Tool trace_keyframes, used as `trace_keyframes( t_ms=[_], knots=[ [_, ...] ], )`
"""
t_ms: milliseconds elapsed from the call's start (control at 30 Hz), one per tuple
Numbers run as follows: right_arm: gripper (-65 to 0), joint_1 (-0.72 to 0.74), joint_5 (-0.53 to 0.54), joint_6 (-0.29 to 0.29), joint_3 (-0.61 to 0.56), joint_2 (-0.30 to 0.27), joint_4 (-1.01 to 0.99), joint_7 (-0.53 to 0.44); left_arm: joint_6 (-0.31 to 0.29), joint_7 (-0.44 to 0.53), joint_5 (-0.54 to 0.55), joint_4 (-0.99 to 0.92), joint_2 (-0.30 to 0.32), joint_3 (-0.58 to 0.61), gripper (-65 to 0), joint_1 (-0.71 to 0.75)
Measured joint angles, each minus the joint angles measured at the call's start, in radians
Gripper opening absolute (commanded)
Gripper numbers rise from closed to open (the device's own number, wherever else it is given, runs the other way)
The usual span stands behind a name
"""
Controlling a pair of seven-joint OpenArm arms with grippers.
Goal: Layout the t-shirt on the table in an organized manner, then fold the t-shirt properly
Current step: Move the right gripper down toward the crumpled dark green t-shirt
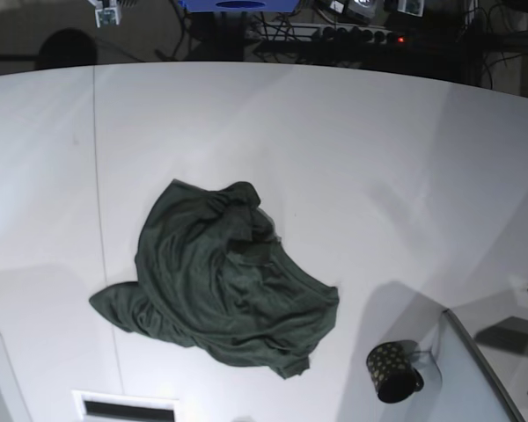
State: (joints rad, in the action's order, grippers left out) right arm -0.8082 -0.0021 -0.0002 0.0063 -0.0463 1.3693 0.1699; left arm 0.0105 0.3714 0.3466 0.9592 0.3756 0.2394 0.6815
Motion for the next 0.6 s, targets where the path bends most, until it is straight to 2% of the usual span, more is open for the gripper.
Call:
trace_keyframes(
  t_ms=[100, 233, 367, 533, 567, 600],
  knots=[
    [-64.8, -0.067, -0.003, -0.005, 0.009, -0.018, 0.130, 0.019, -0.004, -0.009, 0.004, 0.175, 0.039, -0.026, -65.0, 0.102],
    [-64.8, -0.108, -0.003, -0.008, 0.013, -0.024, 0.337, -0.008, -0.007, -0.011, -0.003, 0.375, 0.028, -0.170, -65.0, 0.234],
    [-64.8, -0.120, -0.002, -0.003, -0.009, -0.028, 0.476, 0.011, 0.003, -0.018, -0.001, 0.558, 0.041, -0.282, -65.0, 0.301],
    [-64.8, 0.043, -0.003, -0.009, -0.149, -0.087, 0.509, 0.020, -0.007, -0.020, -0.001, 0.663, 0.032, -0.341, -65.0, 0.279],
    [-64.7, 0.083, -0.003, -0.007, -0.190, -0.097, 0.510, 0.047, -0.006, -0.023, -0.001, 0.665, 0.033, -0.348, -65.0, 0.264],
    [-64.5, 0.133, -0.001, -0.008, -0.229, -0.107, 0.509, 0.112, -0.006, -0.027, -0.001, 0.666, 0.035, -0.357, -65.0, 0.245]
  ],
)
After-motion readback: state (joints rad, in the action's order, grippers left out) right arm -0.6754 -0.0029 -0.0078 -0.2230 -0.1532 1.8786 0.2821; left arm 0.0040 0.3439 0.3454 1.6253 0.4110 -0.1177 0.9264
